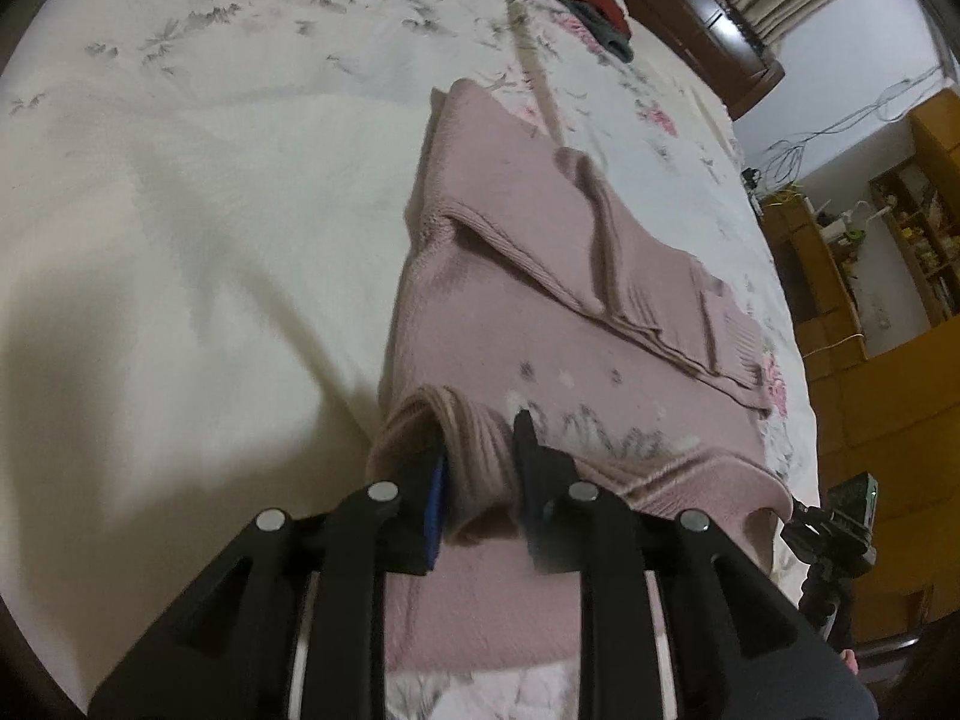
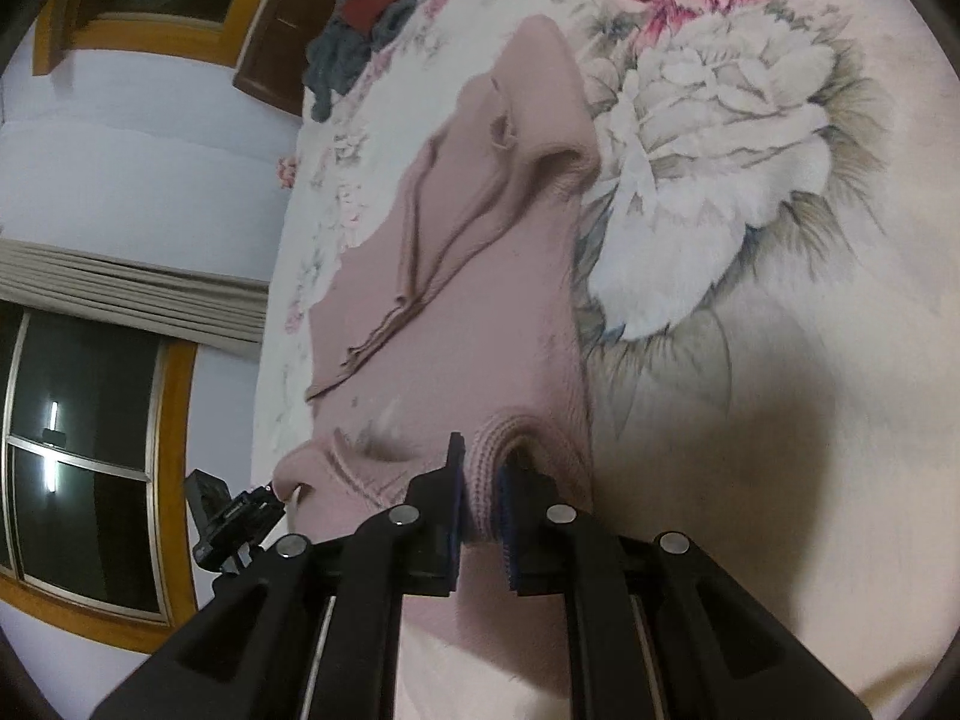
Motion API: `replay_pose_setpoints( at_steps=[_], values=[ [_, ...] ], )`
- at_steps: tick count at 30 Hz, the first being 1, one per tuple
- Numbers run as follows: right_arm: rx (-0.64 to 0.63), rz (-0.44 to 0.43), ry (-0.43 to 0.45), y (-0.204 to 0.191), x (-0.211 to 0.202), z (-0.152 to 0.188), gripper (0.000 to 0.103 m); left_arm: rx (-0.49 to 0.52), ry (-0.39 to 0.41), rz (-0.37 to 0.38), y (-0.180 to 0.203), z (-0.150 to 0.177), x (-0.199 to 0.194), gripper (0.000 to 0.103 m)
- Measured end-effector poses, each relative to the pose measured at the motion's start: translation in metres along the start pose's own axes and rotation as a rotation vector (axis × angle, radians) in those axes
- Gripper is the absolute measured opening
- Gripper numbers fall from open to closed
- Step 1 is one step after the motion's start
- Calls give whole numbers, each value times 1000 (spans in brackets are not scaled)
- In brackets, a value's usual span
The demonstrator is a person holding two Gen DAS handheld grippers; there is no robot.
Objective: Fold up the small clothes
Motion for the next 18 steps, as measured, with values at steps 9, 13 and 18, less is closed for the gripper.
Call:
replay_pose_setpoints(
  at_steps=[9, 13, 18],
  values=[
    [-2, -22, -15, 7, -8, -4, 26, -46, 35, 37, -10, -15, -19, 47],
    [-79, 95, 52, 11, -33, -13, 55, -53, 94, 51, -15, -26, -40, 49],
    [-202, 119, 65, -8, -42, -24, 55, 66, 73, 7, -2, -25, -30, 51]
  ],
)
Point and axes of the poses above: each gripper's, at about its wrist camera, not at the fingertips, and x roughly the way its jaws point, y to its right, z to its underside, the point moved 9 cm from there along x, roughly the way its jaws point, and after that the axes turned 9 degrees about -x, right-handed, at the moved point
